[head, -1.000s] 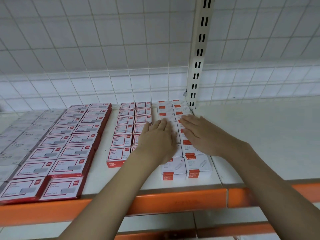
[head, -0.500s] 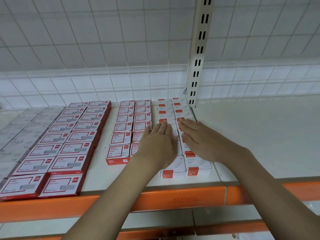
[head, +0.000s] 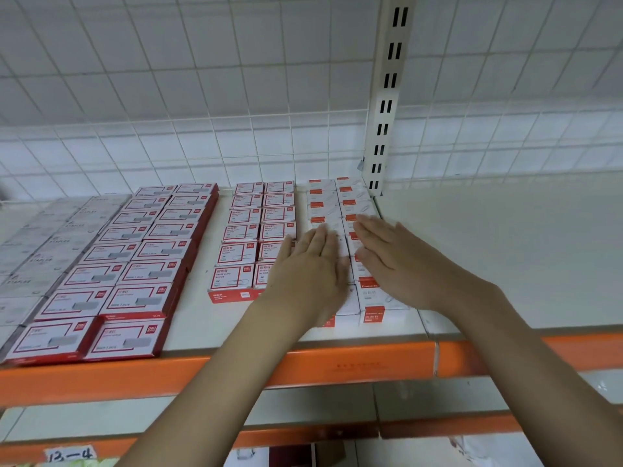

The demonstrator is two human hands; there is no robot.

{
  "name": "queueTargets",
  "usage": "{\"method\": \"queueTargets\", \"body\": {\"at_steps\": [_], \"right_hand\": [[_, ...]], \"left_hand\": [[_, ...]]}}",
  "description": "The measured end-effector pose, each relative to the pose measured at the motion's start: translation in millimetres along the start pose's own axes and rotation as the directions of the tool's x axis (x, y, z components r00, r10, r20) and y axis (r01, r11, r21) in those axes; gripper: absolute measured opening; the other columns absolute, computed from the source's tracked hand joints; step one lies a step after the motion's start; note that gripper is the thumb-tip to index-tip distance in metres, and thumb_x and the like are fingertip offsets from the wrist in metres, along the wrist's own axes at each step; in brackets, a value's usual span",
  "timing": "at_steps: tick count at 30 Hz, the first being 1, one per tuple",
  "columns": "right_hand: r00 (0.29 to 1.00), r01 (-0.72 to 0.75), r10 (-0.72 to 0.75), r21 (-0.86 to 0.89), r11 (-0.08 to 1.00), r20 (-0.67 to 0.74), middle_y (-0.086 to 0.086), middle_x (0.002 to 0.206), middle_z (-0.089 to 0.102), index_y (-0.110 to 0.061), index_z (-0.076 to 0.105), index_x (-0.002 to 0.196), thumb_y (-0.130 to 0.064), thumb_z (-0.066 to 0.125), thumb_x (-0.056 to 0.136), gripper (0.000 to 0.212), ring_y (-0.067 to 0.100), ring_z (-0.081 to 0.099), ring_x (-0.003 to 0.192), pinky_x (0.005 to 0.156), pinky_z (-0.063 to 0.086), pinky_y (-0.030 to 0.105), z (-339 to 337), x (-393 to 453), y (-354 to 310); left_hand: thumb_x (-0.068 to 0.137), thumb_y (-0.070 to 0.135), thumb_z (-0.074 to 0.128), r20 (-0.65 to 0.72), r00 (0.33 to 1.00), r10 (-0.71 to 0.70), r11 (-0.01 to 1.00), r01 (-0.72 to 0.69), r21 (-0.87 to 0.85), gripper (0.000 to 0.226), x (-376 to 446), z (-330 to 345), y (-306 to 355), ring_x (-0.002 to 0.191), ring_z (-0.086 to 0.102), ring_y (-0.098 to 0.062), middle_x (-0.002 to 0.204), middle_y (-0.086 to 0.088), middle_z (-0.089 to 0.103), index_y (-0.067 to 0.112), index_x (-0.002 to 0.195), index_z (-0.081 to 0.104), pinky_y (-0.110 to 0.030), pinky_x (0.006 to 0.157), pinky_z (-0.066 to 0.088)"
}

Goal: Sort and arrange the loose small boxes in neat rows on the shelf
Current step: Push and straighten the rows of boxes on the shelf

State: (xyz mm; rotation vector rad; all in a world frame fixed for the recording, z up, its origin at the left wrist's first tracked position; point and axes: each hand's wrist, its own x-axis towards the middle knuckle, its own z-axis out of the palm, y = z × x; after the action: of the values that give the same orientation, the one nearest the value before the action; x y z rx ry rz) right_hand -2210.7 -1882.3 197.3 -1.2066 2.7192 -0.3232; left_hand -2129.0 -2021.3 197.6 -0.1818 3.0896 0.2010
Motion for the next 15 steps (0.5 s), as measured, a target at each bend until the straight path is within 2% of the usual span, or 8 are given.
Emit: {"method": "queueTargets", "body": {"at_steps": [4,15], "right_hand": [[0.999,-0.004,0.004,-0.003,1.0,0.053,-0.011,0.155,-0.01,-0.022,0.0,0.149,-0.037,0.015,0.101,0.053,-0.001,-0.013,0.14,0.113,-0.01,0.024,5.6,-14.6,-5.3],[0.997,0.021,-0.023,0.038,0.999,0.069,-0.015,0.155,-0.009,-0.025,0.001,0.149,-0.036,0.016,0.101,0.052,-0.004,-0.013,0.139,0.109,-0.012,0.019,7.8,-14.3,-2.5]], "left_hand": [[0.099,0.04,0.008,0.037,0.999,-0.01,1.0,0.01,0.012,0.056,-11.7,4.5,5.5,0.143,-0.01,-0.014,0.157,-0.001,-0.008,0.016,0.149,-0.003,-0.036,0.116,-0.008],[0.1,0.04,0.008,0.038,0.999,-0.016,1.0,0.015,0.018,0.056,-12.3,2.2,7.9,0.143,-0.009,-0.015,0.157,-0.003,-0.006,0.014,0.149,-0.001,-0.033,0.115,-0.01]]}}
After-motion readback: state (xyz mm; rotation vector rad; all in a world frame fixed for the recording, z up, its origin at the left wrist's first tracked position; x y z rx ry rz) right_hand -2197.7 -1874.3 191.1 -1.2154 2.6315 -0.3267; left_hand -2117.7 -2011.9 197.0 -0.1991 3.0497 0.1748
